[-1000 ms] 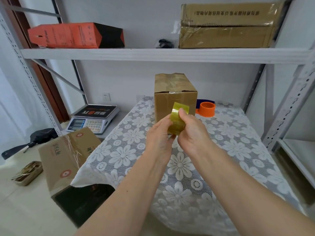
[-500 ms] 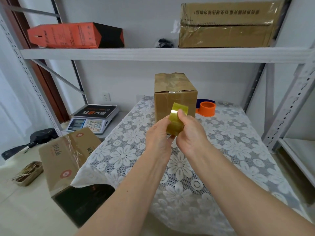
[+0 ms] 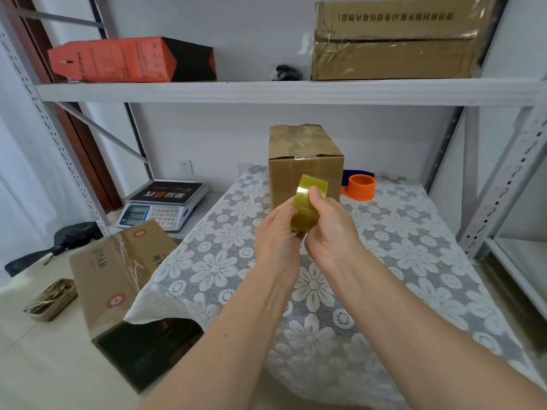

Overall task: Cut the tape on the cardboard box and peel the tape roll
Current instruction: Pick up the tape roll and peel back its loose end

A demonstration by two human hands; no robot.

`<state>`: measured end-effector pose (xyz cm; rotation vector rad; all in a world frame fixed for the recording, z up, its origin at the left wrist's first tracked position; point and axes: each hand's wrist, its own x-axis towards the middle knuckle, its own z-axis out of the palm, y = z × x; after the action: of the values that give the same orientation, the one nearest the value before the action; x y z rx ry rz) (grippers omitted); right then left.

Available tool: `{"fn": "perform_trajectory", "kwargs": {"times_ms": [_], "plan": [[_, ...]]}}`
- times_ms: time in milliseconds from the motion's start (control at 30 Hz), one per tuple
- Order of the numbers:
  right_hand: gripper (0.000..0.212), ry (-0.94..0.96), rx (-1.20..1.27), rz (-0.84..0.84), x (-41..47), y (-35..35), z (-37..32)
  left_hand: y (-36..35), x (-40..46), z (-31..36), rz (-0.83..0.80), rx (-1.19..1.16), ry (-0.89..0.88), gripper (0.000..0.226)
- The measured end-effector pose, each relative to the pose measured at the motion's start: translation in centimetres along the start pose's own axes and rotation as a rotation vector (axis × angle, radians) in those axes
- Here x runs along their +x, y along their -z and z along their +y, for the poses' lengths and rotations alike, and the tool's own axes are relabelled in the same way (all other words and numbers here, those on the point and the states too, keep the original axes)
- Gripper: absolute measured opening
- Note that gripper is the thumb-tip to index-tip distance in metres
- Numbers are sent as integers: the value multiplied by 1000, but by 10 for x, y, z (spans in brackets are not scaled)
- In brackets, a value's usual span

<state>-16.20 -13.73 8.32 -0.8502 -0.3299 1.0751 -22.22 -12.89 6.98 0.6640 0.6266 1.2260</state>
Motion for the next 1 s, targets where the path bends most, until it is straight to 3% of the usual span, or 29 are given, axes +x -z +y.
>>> {"fn": "perform_trajectory", "kwargs": {"times_ms": [400,600,733,900,1000], "plan": [[22,30,-26,-5,-4,-4,2,2,3,-1,4,-49,-10,44],[23,53,-9,3,-3,-4,5,3,7,-4,31,-31,-19,31],[20,39,17,-34,-2,-3,7,7,10,-4,7,-33,-2,34],[20,28,34,-29,-2,-3,4,10,13,-7,-54,-13,-17,10],[19,25,36,-28,-1,-3,2,14,16,-11,-86,-17,-16,19]]}}
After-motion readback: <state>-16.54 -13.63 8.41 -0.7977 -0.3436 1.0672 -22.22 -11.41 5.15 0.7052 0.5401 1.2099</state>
